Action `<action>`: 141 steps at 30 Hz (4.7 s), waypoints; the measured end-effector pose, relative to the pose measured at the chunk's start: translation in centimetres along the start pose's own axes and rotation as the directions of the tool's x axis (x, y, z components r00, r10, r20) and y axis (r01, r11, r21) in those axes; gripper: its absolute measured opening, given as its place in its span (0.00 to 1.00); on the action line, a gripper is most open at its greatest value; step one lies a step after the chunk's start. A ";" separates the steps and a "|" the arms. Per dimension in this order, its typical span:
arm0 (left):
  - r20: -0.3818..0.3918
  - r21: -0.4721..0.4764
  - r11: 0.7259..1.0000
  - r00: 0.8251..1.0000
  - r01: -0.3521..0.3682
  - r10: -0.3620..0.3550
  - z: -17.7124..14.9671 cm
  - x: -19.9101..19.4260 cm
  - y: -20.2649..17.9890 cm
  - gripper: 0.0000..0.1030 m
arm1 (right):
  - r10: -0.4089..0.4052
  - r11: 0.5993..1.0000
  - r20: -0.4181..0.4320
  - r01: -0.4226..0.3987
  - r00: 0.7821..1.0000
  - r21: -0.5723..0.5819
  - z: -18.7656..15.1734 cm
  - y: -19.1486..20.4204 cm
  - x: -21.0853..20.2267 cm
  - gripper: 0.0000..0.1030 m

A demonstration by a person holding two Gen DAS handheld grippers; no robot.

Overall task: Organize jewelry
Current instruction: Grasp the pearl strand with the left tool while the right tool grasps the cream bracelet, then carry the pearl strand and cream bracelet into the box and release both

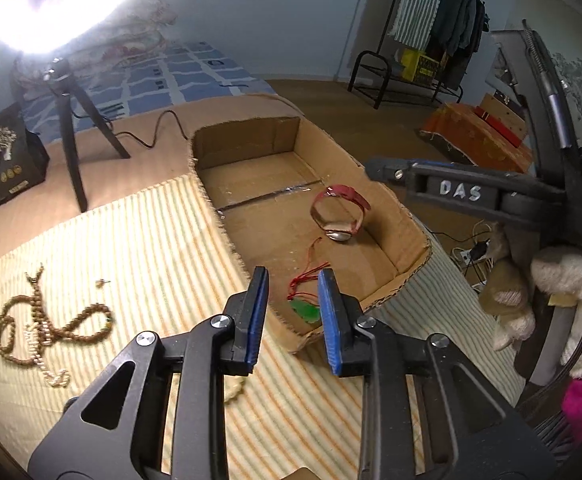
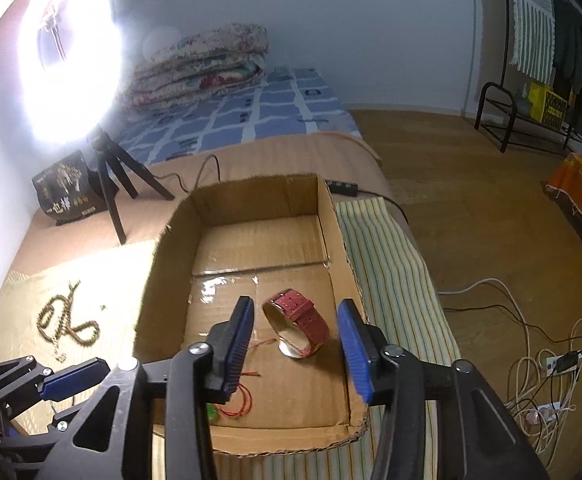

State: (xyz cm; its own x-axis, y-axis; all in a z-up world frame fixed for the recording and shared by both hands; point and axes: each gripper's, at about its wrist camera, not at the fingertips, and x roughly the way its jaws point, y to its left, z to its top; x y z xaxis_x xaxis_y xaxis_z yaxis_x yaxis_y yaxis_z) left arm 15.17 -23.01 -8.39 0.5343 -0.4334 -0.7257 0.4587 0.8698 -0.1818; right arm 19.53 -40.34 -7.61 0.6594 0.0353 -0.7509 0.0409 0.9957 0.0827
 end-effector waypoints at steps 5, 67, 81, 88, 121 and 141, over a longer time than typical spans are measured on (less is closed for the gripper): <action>0.024 -0.004 1.000 0.999 -0.027 0.027 -0.4 -1.7 1.5 0.36 | 0.025 1.000 0.040 -0.026 0.999 0.012 0.4 0.7 -1.4 0.64; -0.250 -0.394 0.868 0.944 -0.303 0.216 -9.4 -2.0 22.8 0.42 | 0.224 0.874 -0.352 -0.348 0.909 -0.340 -10.4 17.6 5.1 0.41; -0.269 -0.354 0.862 0.922 -0.363 0.278 -9.0 -0.4 22.8 0.29 | 0.169 0.860 -0.375 -0.323 0.911 -0.396 -10.6 18.7 7.1 0.35; -0.264 -0.362 0.854 0.919 -0.375 0.292 -9.2 -0.6 23.5 0.05 | 0.144 0.846 -0.374 -0.310 0.916 -0.434 -10.9 19.2 7.2 0.20; 0.098 -0.432 0.889 0.972 -0.151 0.213 -2.5 -12.7 19.9 0.01 | 0.315 0.877 -0.157 -0.350 0.936 -0.330 -4.7 18.1 -0.2 0.05; 0.167 -0.324 0.944 0.979 -0.057 0.116 0.2 -13.0 13.7 0.01 | 0.327 0.927 -0.020 -0.325 0.945 -0.187 -0.1 12.0 -2.0 0.05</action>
State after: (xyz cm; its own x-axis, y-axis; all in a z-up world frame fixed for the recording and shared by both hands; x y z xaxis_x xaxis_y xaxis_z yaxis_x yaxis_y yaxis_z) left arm 14.63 -5.54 -1.33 0.6949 -0.3623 -0.6212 0.1722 0.9225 -0.3455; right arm 18.59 -28.44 -5.16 0.6217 0.3610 -0.6951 -0.3169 0.9275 0.1983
